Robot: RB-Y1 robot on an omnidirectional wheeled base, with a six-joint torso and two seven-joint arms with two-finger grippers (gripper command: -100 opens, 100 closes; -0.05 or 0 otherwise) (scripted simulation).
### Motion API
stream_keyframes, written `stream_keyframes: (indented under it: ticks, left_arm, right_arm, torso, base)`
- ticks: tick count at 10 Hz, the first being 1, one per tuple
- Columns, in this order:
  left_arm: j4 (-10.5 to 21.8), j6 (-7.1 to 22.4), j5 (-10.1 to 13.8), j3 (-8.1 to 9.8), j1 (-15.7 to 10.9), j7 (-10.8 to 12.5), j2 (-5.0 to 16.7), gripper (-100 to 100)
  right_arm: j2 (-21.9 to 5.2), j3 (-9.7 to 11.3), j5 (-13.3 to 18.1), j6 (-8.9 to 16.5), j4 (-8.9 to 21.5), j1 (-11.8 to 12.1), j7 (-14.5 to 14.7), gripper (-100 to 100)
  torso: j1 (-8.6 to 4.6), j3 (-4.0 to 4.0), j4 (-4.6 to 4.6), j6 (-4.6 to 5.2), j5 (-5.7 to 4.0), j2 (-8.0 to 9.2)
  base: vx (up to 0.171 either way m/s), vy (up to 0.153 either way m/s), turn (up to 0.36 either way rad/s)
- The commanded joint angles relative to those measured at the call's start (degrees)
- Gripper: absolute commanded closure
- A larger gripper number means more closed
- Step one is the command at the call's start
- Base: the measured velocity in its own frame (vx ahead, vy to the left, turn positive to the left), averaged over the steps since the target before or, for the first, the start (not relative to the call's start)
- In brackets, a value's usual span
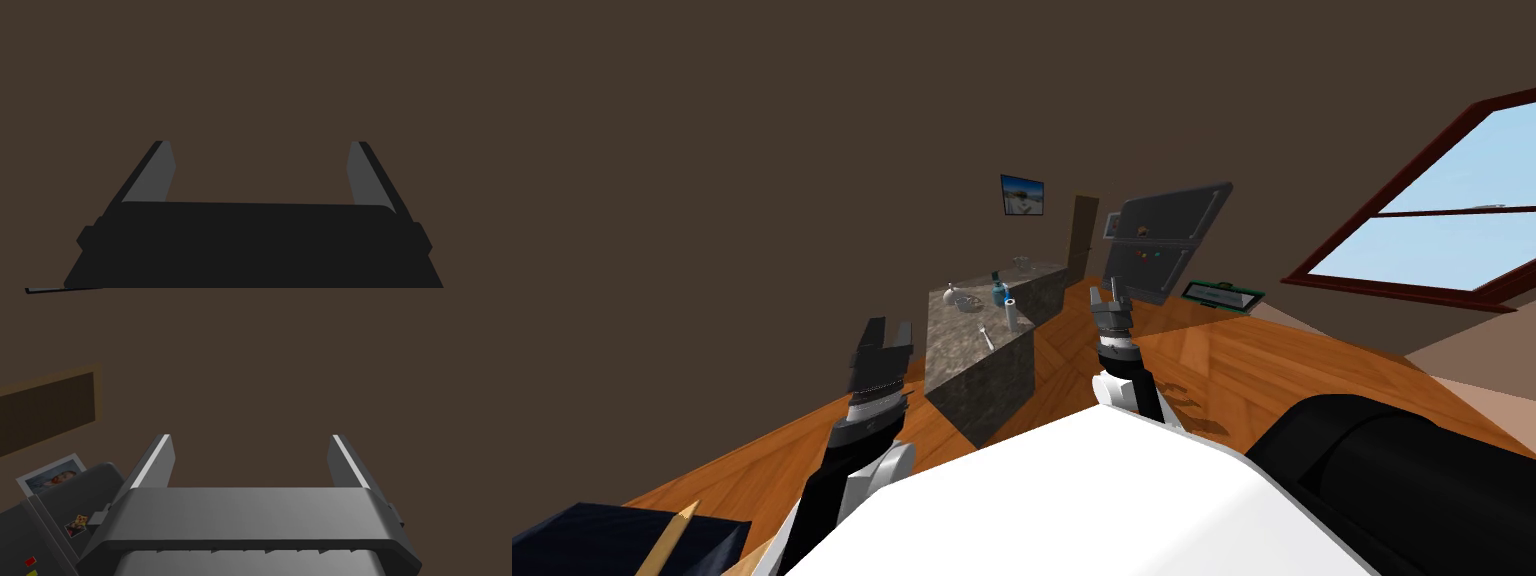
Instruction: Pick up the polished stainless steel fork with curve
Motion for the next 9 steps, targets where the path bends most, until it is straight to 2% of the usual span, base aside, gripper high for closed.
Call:
stream_keyframes:
  ticks: [1, 2, 3, 5, 6, 7, 8, 9]
  left_arm:
    - [0.26, 1.02, 1.58, 0.02, -0.12, -0.03, 2.77, -100]
    - [0.49, 2.13, 3.04, 0.06, -0.25, -0.06, 4.56, -100]
    - [0.49, 2.13, 3.04, 0.06, -0.25, -0.06, 5.1, -100]
    - [1.05, 4.82, 6.2, 0.19, -0.42, -0.2, 9.02, -100]
    - [1.05, 4.82, 6.2, 0.19, -0.42, -0.2, 10.02, -100]
    - [1.39, 6.4, 7.87, 0.27, -0.46, -0.31, 12.04, -100]
    - [1.39, 6.4, 7.87, 0.27, -0.46, -0.31, 12.59, -100]
    - [1.77, 8.14, 9.58, 0.37, -0.46, -0.45, 14.85, -100]
  right_arm:
    - [0.0, 0.0, 0.0, 0.0, 0.0, 0.0, 0.0, 0]
    - [0.0, 0.0, 0.0, 0.0, 0.0, 0.0, 0.0, 0]
    - [0.0, 0.0, 0.0, 0.0, 0.0, 0.0, 0.0, 0]
    - [0.0, 0.0, 0.0, 0.0, 0.0, 0.0, 0.0, 0]
    - [0.0, 0.0, 0.0, 0.0, 0.0, 0.0, 0.0, 0]
    - [0.0, 0.0, 0.0, 0.0, 0.0, 0.0, 0.0, 0]
    - [0.0, 0.0, 0.0, 0.0, 0.0, 0.0, 0.0, 0]
    - [0.0, 0.0, 0.0, 0.0, 0.0, 0.0, 0.0, 0]
  torso:
    - [0.0, 0.0, 0.0, 0.0, 0.0, 0.0]
    - [-0.01, -0.02, -0.01, 0.0, 0.0, -0.03]
    - [-0.01, -0.02, -0.01, 0.0, 0.0, -0.02]
    - [0.0, -0.03, -0.01, 0.01, 0.0, -0.05]
    - [-0.02, -0.03, -0.01, 0.01, -0.01, -0.05]
    - [-0.02, -0.03, -0.01, -0.01, -0.01, -0.06]
    - [-0.04, -0.04, -0.02, 0.01, -0.01, -0.06]
    - [-0.04, -0.05, -0.02, 0.0, -0.01, -0.09]
  base:
    - [-0.022, -0.003, -0.02]
    - [-0.031, -0.003, -0.037]
    - [-0.023, 0.001, -0.012]
    - [-0.023, -0.004, -0.051]
    - [-0.02, -0.005, -0.02]
    - [-0.017, -0.01, -0.048]
    - [-0.012, -0.009, -0.023]
    - [-0.01, -0.013, -0.058]
